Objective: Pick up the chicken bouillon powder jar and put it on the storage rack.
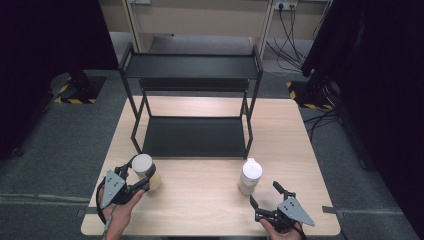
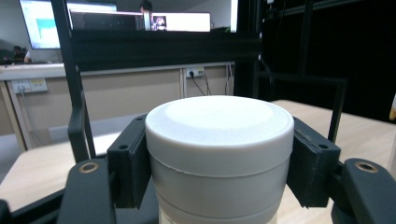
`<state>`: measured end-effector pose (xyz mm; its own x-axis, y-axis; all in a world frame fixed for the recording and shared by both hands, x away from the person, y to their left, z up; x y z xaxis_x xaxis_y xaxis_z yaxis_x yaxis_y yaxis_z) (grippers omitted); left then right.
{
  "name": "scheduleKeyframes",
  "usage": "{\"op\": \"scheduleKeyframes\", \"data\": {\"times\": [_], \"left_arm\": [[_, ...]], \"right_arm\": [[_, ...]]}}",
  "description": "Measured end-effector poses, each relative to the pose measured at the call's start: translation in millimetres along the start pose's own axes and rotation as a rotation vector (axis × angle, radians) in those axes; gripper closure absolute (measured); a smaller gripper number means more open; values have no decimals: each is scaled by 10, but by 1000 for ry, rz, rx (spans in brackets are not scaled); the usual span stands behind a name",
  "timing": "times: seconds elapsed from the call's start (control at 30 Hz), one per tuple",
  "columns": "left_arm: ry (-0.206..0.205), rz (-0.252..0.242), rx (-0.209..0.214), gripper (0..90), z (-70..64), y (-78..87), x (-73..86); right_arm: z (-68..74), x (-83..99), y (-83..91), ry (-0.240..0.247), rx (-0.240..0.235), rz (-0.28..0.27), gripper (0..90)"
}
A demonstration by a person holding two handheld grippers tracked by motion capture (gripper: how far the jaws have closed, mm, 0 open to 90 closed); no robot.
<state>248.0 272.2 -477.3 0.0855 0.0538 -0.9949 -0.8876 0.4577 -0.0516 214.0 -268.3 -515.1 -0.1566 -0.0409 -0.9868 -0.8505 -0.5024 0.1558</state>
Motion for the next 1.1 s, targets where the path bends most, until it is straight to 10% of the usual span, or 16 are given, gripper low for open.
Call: {"op": "scheduleKeyframes", "data": {"times": [1.1], "left_arm": [[-9, -79, -8, 333, 64, -348, -673]], "right_arm": [[-3, 1, 2, -11, 5, -2, 50]]}}
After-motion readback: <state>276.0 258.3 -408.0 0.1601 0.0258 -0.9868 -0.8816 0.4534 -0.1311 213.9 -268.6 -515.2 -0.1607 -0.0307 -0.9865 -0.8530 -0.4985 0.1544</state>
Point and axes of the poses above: each handheld gripper's, and its own axes: y roughly backward along the jaws, x roughly out of its underside, z roughly to its left, the point moved 7 cm from there along -y, roughly forward along the jaws, and after that the axes turned 4 degrees about -y, right-handed, at the moved point
